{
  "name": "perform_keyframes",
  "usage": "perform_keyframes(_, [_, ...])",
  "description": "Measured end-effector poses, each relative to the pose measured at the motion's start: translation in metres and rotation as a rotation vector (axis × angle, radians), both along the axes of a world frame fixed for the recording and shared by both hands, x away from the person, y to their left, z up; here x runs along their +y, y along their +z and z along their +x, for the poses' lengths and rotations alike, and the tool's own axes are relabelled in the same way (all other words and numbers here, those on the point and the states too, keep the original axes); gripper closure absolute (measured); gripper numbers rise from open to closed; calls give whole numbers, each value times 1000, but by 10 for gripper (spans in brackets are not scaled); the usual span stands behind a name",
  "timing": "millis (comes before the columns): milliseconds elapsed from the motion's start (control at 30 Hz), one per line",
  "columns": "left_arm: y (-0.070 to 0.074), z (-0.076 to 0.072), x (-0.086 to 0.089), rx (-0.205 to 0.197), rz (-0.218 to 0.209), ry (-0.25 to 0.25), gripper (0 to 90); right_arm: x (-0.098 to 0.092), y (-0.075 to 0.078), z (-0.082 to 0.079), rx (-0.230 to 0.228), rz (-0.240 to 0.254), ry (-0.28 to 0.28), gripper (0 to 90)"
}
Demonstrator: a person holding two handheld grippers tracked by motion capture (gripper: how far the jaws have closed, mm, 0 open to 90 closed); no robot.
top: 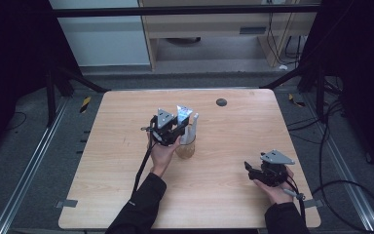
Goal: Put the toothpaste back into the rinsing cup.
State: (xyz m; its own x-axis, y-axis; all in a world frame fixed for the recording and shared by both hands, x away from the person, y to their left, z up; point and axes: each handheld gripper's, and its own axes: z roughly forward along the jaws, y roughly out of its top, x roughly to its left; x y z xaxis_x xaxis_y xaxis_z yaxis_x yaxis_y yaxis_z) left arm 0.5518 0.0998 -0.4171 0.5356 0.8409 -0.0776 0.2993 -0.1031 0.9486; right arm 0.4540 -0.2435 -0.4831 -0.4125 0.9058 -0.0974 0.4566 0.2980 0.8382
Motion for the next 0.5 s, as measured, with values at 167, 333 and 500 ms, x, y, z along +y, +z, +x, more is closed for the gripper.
perform_keyframes(167, [-3,-2,1,7,12,-6,666,1,0,0,6,6,-2,280])
perform_keyframes(333, [-6,-5,5,39,39,-20,653,0,0,0,7,9,-6,277])
perform_keyframes(500, [-10,-8,11,80,71,-31,642,1,1,0,2,3,-6,277])
